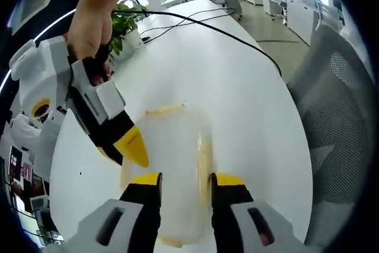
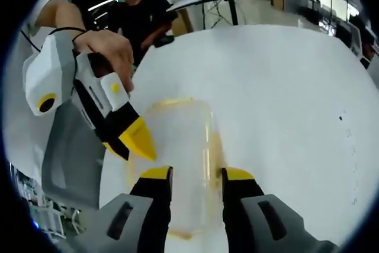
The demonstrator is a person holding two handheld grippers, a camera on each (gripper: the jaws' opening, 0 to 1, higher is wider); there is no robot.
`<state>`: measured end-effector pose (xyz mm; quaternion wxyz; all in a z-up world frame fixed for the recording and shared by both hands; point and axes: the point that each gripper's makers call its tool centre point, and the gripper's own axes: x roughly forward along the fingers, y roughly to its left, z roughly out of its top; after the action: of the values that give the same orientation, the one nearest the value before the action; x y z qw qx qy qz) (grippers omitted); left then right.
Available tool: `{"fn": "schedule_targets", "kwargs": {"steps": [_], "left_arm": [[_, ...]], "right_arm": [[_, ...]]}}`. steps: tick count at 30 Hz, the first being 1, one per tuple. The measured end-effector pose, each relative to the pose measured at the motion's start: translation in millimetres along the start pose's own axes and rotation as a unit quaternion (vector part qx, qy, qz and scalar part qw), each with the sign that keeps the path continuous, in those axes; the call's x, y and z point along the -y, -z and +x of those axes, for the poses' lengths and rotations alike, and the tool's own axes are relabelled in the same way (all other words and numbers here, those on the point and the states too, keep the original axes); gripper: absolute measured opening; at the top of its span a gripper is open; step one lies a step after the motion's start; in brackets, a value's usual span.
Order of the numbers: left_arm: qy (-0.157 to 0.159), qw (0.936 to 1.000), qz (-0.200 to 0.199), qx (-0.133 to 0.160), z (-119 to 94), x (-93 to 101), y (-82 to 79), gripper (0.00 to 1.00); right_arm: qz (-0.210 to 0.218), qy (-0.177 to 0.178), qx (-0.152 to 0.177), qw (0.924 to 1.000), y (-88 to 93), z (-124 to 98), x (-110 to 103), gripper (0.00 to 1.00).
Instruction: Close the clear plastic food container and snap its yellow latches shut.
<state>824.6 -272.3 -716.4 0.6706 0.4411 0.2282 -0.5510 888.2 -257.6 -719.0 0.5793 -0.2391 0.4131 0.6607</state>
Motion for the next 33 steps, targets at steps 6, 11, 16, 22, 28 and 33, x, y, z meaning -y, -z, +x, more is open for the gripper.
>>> {"fn": "schedule_targets", "kwargs": {"steps": [6,11,16,22,28,33], "left_arm": [[0.006,0.9999,-0.011,-0.004,3.7,-0.5,1.0,0.27],[0.008,0.9999,-0.013,-0.004,3.7,-1.7,2.4,0.28],[0.010,0.9999,-0.011,-0.004,4.0,-1.7,2.4,0.29],[0.008,0.9999,-0.009,-0.007,4.7,-2.0,2.1,0.30],[0.010,0.9999,-0.014,-0.003,5.2,-2.7,1.2,0.30],[0.008,0.9998,-0.016,0.001,5.3,-2.9,0.4,0.29]], "right_arm": [[-0.005,-0.011,-0.001,0.9999,-3.1,6.0,-0.3,0.35],[0.003,-0.019,0.000,0.9998,-2.8,6.8,-0.4,0.36],[0.020,-0.033,0.003,0.9993,-2.4,8.8,1.8,0.38],[0.010,-0.042,-0.012,0.9990,-4.0,10.7,0.3,0.38],[-0.007,-0.045,-0.032,0.9985,-3.5,11.2,2.5,0.38],[-0.009,-0.045,-0.039,0.9982,-2.8,10.3,1.3,0.38]]}}
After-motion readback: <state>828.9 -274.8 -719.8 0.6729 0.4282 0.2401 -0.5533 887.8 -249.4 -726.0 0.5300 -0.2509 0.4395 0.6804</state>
